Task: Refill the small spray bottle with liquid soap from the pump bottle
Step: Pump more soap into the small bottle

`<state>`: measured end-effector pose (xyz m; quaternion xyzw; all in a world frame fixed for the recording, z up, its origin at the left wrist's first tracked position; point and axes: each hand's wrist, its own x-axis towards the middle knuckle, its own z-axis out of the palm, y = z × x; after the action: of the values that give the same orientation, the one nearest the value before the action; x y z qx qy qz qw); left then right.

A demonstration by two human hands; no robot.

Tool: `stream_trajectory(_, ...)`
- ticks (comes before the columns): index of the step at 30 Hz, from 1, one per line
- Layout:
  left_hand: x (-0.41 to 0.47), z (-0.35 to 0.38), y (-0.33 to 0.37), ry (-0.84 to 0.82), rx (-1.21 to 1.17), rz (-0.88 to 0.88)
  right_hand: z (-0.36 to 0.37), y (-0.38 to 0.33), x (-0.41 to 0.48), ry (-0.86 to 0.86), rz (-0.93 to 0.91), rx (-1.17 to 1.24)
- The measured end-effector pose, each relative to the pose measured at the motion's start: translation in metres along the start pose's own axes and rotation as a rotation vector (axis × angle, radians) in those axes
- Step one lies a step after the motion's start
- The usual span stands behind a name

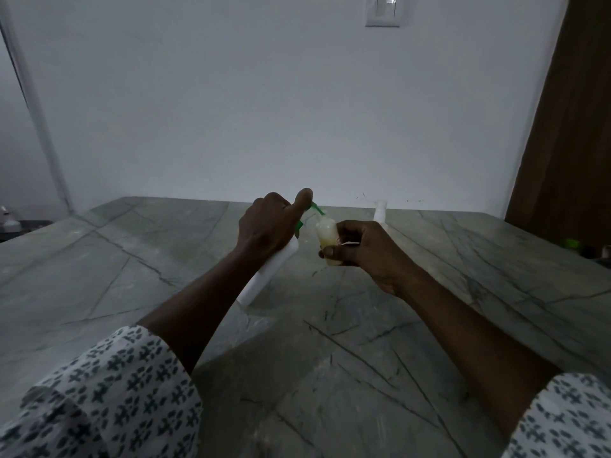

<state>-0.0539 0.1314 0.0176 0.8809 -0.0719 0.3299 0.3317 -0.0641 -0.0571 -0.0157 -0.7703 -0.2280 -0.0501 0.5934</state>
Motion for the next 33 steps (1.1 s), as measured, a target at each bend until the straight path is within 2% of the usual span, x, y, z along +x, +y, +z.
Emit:
stream_trajectory(3,-0.002,-0.001,0.004,0.010,0.013,-0.023,-0.008,-0.004,0.000,0.058,-0.058,-0.214)
stream_trajectory(6,-0.002,-0.002,0.005,0.016,0.042,-0.033,-0.008,-0.006,0.000,0.083,-0.075,-0.272)
stream_trajectory(19,-0.003,-0.002,0.000,-0.007,-0.036,0.009,0.001,0.003,0.002,0.072,-0.049,-0.079)
stream_trajectory(21,-0.002,-0.004,-0.001,-0.009,-0.179,-0.032,0.004,0.002,0.003,0.053,-0.041,0.008)
stream_trajectory(26,0.002,-0.018,-0.011,-0.083,-0.709,-0.122,0.012,0.004,0.001,0.000,-0.018,0.124)
stream_trajectory(33,0.006,-0.037,-0.032,-0.203,-1.014,-0.208,0.017,0.010,0.001,0.022,0.032,0.126)
